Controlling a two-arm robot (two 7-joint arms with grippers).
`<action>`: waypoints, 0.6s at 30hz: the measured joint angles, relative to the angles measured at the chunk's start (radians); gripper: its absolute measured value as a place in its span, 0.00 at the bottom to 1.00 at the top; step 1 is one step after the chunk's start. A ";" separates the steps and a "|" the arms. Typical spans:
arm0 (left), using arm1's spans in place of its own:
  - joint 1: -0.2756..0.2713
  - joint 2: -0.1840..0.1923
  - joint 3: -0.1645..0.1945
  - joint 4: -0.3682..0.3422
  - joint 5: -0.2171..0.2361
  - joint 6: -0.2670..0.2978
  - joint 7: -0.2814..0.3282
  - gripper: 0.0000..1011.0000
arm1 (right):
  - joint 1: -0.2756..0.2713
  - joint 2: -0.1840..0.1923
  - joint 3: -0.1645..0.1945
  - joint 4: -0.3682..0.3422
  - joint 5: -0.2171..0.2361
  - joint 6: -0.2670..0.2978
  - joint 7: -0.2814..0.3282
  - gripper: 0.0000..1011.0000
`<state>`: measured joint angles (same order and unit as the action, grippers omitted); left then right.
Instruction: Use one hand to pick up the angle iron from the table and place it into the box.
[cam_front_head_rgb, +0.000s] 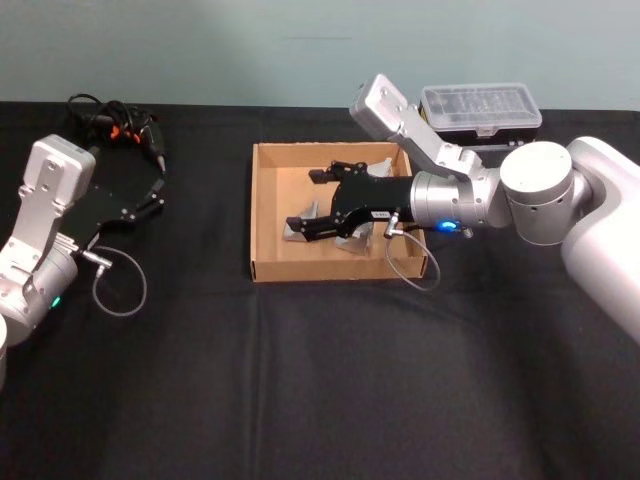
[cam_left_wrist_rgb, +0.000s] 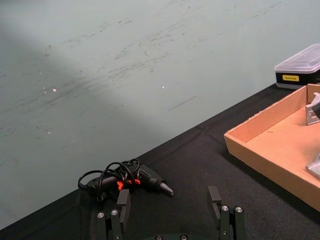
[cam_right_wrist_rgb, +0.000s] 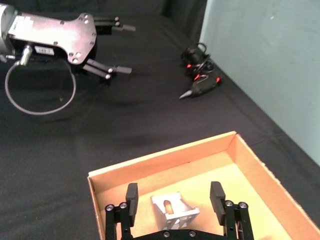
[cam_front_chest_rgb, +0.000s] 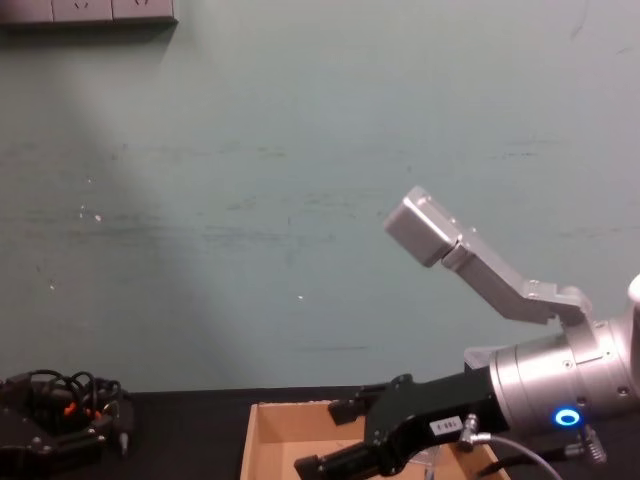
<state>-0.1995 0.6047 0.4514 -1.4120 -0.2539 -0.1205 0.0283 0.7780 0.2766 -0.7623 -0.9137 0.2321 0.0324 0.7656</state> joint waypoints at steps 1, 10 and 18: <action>0.000 0.000 0.000 0.000 0.000 0.000 0.000 0.99 | -0.007 0.004 0.009 -0.014 0.000 0.002 -0.007 0.89; 0.000 0.000 0.000 0.000 0.000 0.000 0.000 0.99 | -0.077 0.047 0.081 -0.138 0.012 0.017 -0.089 0.99; 0.000 0.000 0.000 0.000 0.000 0.000 0.000 0.99 | -0.218 0.111 0.212 -0.303 0.042 0.030 -0.265 0.99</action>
<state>-0.1996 0.6047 0.4514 -1.4120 -0.2539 -0.1205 0.0283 0.5599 0.3880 -0.5507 -1.2171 0.2740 0.0621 0.5009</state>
